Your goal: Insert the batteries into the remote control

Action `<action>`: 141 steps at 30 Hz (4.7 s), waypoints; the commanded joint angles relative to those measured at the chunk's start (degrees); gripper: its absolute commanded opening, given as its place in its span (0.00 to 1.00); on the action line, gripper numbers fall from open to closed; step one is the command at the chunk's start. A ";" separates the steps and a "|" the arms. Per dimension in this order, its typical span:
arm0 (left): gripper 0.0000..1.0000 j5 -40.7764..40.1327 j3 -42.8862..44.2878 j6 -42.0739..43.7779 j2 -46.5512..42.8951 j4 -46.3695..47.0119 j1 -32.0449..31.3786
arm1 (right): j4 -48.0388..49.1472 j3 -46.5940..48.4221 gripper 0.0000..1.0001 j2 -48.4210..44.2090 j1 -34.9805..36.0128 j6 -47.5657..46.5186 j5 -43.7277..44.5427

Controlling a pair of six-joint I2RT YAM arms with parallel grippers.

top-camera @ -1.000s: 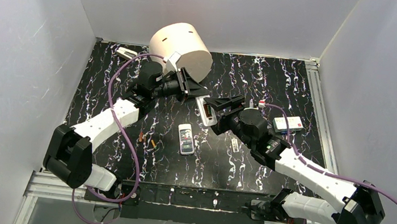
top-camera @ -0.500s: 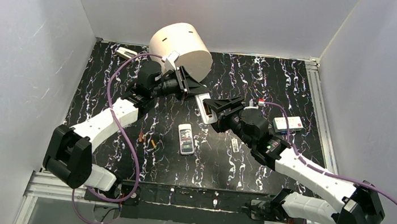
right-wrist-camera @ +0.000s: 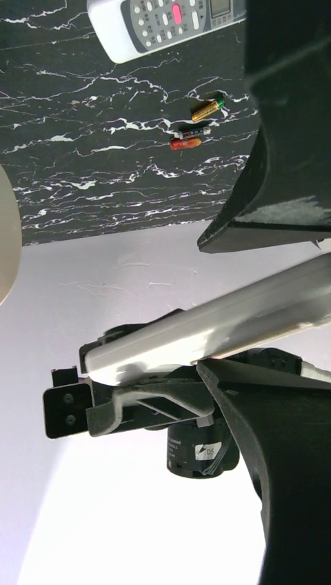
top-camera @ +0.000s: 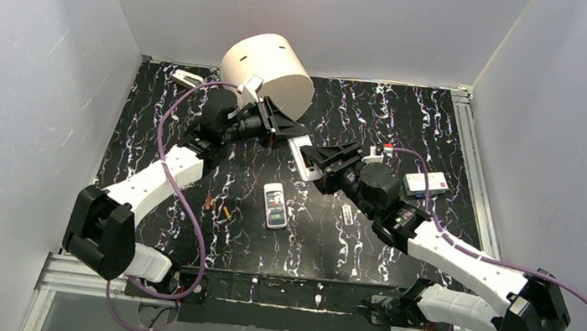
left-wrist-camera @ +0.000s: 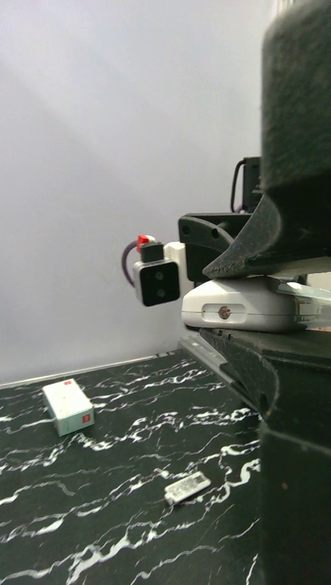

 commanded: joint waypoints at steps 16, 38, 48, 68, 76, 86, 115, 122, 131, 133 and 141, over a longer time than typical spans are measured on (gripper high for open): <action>0.00 6.71 0.86 1.54 -2.14 0.58 0.79 | 12.83 -5.34 0.77 -9.36 -1.09 -28.06 -1.90; 0.00 8.94 1.27 3.04 -2.39 0.61 0.97 | 5.09 0.75 0.55 -3.05 -5.20 -41.60 -13.11; 0.00 9.20 1.08 3.41 -2.49 0.61 1.23 | 0.10 5.42 0.57 -0.74 -5.27 -51.73 -19.56; 0.00 9.06 -1.80 10.78 -5.36 0.61 2.32 | 1.21 3.70 0.82 -4.37 -6.05 -49.95 -16.84; 0.00 3.64 -4.41 24.96 -10.05 -11.03 6.28 | -2.25 4.52 0.83 -5.95 -6.10 -51.94 -18.48; 0.00 -47.27 -1.66 38.44 -24.35 -52.20 7.12 | -11.26 13.14 0.65 14.43 4.10 -57.67 -9.11; 0.00 -78.22 -2.29 38.79 -40.10 -63.38 7.08 | -45.47 63.02 0.54 66.00 24.32 -60.87 12.45; 0.00 -77.26 -2.19 39.16 -39.90 -62.25 7.10 | -44.37 62.49 0.44 67.61 24.34 -62.53 9.65; 0.00 -76.15 -2.73 39.42 -39.43 -61.98 7.06 | -44.88 63.20 0.35 70.19 24.34 -63.97 7.72; 0.00 -75.91 -2.75 39.49 -39.33 -61.95 7.12 | -45.25 63.27 0.26 70.49 24.29 -63.75 7.76; 0.00 -70.72 -4.09 41.10 -38.55 -59.27 7.06 | -43.89 60.11 0.10 65.56 24.18 -61.89 13.77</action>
